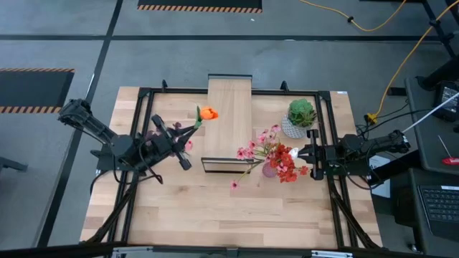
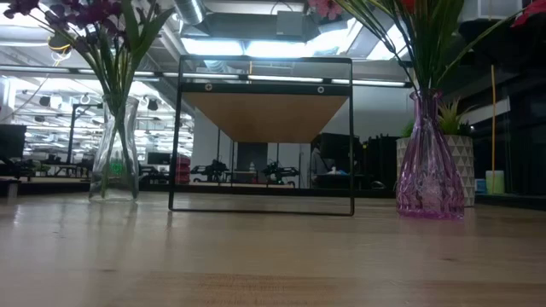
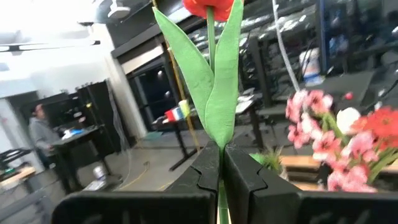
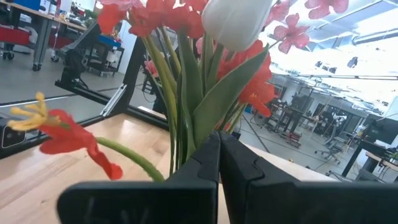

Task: Pick and place flowers into a vace then onto a shelf
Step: Put the orange tulip into the transparent vase

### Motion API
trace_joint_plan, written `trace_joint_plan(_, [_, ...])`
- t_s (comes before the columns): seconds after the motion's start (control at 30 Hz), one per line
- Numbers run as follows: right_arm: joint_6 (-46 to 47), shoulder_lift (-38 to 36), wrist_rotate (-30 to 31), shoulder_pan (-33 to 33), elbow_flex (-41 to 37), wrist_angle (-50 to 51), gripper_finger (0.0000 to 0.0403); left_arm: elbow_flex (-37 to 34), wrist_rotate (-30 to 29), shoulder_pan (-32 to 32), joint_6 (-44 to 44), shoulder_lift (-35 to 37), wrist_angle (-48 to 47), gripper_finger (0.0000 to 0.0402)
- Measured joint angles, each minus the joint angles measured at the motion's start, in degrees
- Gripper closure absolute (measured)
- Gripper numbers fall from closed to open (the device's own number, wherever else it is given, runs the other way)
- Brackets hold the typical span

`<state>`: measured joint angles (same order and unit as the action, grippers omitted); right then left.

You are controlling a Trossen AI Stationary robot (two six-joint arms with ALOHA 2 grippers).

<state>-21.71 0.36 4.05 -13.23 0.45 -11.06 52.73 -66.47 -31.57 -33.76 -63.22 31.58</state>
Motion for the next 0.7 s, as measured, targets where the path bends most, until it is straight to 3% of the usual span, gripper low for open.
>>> trace_joint_plan(0.7, [-0.89,-0.01,-0.02,-0.01,0.0,0.01,0.0393,0.0,-9.18,-2.63,1.32,-4.85,4.3,0.0398])
